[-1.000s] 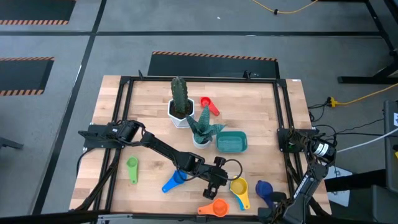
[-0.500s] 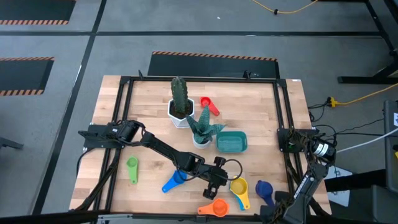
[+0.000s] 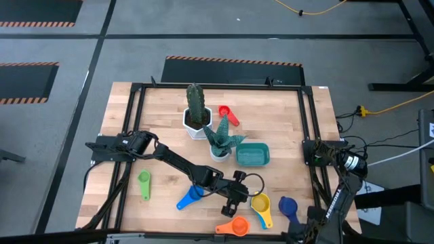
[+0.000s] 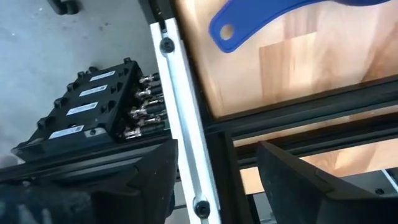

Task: Nest measuring cups in basket
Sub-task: Stack the dark blue measuring cup on top of the yellow measuring cup

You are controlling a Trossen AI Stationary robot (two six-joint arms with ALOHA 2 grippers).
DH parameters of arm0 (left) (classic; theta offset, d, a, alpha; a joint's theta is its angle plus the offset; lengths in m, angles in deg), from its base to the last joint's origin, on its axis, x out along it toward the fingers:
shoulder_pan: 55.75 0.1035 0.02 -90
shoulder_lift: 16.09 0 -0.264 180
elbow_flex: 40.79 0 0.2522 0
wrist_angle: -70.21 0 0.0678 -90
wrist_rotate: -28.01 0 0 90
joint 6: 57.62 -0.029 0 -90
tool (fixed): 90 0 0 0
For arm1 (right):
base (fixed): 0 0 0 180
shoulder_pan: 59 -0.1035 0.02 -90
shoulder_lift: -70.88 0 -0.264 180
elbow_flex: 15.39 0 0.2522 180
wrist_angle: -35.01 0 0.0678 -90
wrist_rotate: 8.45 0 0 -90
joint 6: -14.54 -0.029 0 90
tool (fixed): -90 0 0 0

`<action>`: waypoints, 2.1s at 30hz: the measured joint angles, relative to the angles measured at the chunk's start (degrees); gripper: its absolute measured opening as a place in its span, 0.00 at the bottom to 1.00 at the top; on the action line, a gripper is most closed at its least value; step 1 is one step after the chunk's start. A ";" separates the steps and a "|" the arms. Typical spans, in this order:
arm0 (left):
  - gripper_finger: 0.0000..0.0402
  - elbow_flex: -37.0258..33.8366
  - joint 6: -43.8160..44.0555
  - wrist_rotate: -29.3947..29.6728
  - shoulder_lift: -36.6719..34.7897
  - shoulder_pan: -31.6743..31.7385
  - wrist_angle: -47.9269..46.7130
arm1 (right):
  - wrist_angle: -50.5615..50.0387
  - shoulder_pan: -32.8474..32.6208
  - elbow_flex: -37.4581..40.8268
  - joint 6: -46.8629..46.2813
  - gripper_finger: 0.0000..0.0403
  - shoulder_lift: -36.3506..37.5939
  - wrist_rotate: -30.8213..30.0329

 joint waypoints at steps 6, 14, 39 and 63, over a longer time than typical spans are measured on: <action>0.14 0.00 0.00 0.00 0.00 -0.02 -0.02 | -5.84 0.02 0.00 0.00 0.55 0.00 -0.75; 0.14 0.00 -0.44 0.00 0.00 0.00 -0.02 | -11.22 0.22 0.07 -0.25 0.55 1.87 -11.06; 0.14 0.00 -0.52 0.00 0.00 0.00 0.00 | 6.56 3.63 22.80 -11.59 0.55 21.72 -20.31; 0.14 0.00 -0.41 0.00 0.00 0.00 -0.01 | 25.25 0.48 26.32 -20.83 0.55 13.83 -12.92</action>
